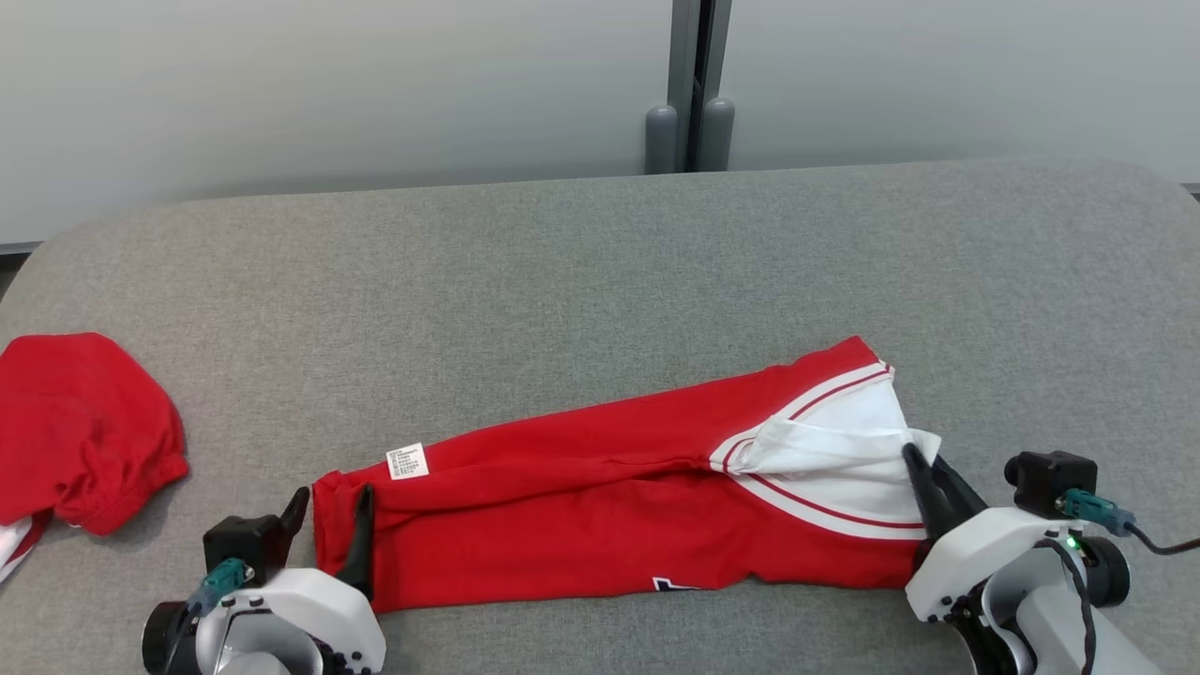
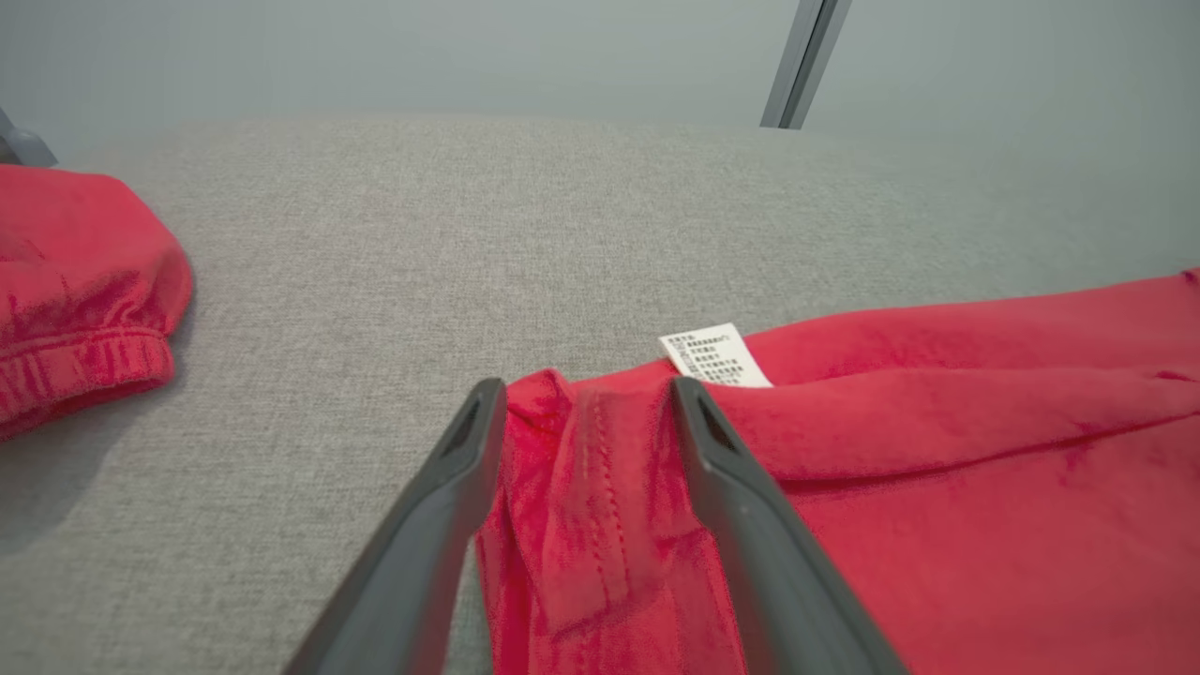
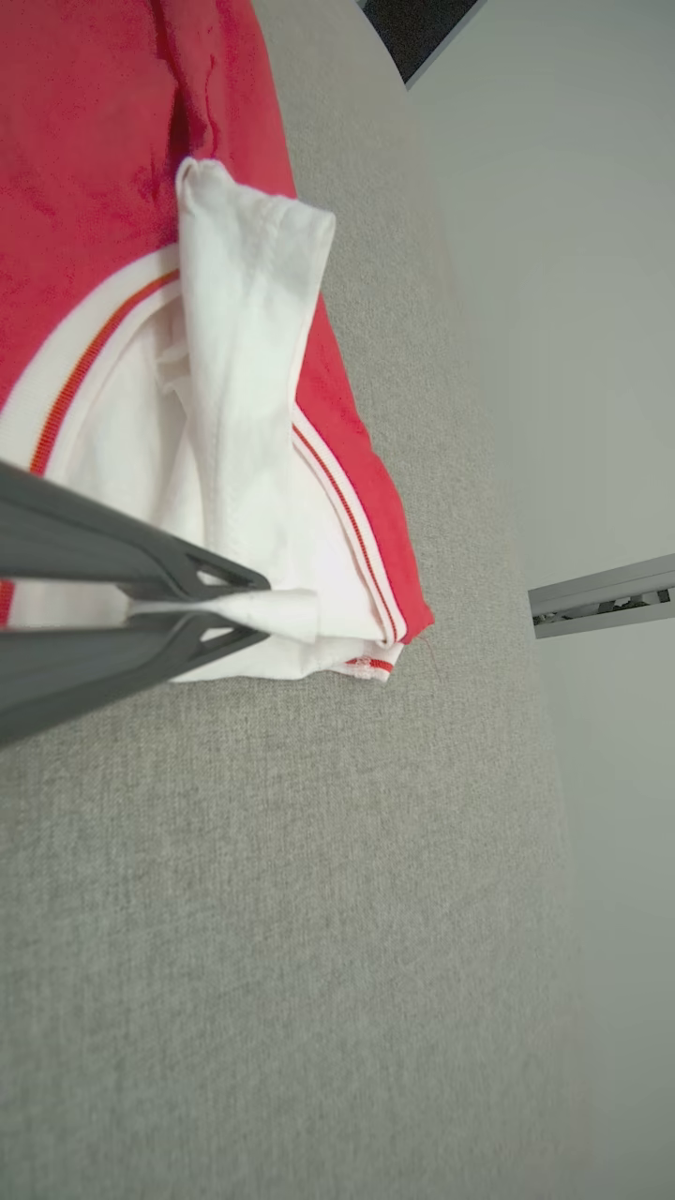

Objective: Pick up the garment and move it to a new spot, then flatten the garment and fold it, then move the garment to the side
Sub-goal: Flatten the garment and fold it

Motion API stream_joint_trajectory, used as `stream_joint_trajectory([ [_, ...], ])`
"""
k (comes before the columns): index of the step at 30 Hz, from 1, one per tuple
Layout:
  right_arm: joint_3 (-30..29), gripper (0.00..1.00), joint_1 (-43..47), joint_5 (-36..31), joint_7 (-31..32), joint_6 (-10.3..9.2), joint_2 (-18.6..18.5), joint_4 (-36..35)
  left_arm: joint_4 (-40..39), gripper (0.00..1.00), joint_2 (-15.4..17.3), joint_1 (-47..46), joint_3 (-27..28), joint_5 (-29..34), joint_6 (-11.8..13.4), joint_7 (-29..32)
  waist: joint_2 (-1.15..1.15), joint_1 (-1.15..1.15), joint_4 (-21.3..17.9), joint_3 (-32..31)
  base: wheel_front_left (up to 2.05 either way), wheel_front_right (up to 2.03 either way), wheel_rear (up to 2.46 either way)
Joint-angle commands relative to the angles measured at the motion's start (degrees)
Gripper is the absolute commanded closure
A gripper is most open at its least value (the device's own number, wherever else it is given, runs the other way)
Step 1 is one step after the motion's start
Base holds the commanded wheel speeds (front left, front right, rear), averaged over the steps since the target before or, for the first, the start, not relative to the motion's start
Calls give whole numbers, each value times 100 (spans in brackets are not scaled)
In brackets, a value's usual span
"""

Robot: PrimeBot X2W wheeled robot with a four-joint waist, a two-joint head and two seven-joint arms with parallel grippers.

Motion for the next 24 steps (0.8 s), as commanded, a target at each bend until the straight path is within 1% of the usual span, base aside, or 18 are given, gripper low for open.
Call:
stream_joint_trajectory([
  [1, -51, 0, 101, 28, -26, -2, 23, 21, -161, 0, -5, 169, 87, 82, 85, -9, 0, 0, 34, -50, 0, 0, 0],
  [4, -247, 0, 152, 63, -26, -2, 12, -92, -561, 0, -55, 523, 289, 240, 251, -10, 0, 0, 77, -132, 0, 0, 0],
  [7, -565, 0, 213, -70, -26, -2, 34, -289, -1000, 0, -131, 881, 494, 380, 392, -9, 0, 0, 112, -177, 0, 0, 0],
  [10, -701, 0, 235, -232, -25, -2, 98, -232, -1243, 0, -212, 1162, 607, 480, 403, -10, 0, 0, 192, -166, 0, 0, 0],
  [17, -695, 0, -127, -550, 145, -1, 181, 565, -1330, 0, -289, 1187, 599, 624, 299, -10, 0, 0, 470, 8, 0, 0, 0],
  [22, -720, 0, -294, -604, 501, 0, 303, 1263, -1316, 0, -309, 1095, 608, 583, 264, -10, 0, 0, 634, 103, 0, 0, 0],
  [24, -658, 0, -260, -566, 671, 0, 416, 1482, -1342, 0, -310, 1054, 574, 513, 266, -10, 0, 0, 662, 135, 0, 0, 0],
])
